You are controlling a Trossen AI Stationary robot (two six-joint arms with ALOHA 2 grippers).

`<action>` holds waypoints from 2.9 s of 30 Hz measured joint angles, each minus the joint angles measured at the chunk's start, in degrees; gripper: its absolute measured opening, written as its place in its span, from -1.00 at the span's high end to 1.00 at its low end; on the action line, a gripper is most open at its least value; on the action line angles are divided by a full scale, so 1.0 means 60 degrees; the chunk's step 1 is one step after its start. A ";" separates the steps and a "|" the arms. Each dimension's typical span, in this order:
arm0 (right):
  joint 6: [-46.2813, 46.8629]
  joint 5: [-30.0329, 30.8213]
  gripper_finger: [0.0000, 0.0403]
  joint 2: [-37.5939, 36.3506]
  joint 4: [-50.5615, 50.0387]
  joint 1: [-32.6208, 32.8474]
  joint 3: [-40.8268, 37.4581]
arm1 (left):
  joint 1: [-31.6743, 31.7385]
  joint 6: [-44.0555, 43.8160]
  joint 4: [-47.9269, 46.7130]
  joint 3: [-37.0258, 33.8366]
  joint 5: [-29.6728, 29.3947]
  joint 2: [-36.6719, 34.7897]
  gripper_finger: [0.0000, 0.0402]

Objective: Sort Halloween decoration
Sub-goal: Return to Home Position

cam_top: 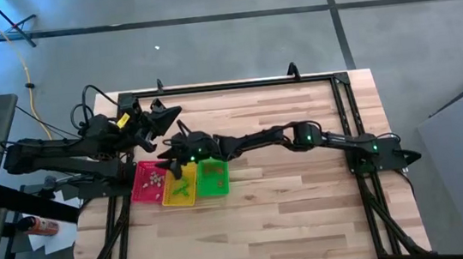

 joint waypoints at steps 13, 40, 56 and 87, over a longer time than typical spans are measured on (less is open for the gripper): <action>-0.0455 -0.2191 0.91 -0.1110 -0.1794 -0.0446 -0.0011 | 0.0000 0.0019 0.0043 0.0000 0.0001 0.0000 1.00; -0.5119 -0.2369 1.00 -0.6266 -0.8839 -0.1112 -0.5290 | 0.0004 0.0033 0.0099 0.0005 0.0074 -0.0018 1.00; 0.0256 -0.0132 1.00 -1.1952 -0.0545 -0.0279 -1.3609 | 0.0004 0.0485 -0.0335 -0.0004 0.0228 -0.0018 1.00; -0.1657 0.2248 1.00 -1.7309 -0.4091 0.2701 -1.3612 | -0.1430 0.2065 -0.3206 -0.0155 -0.0392 -0.0087 1.00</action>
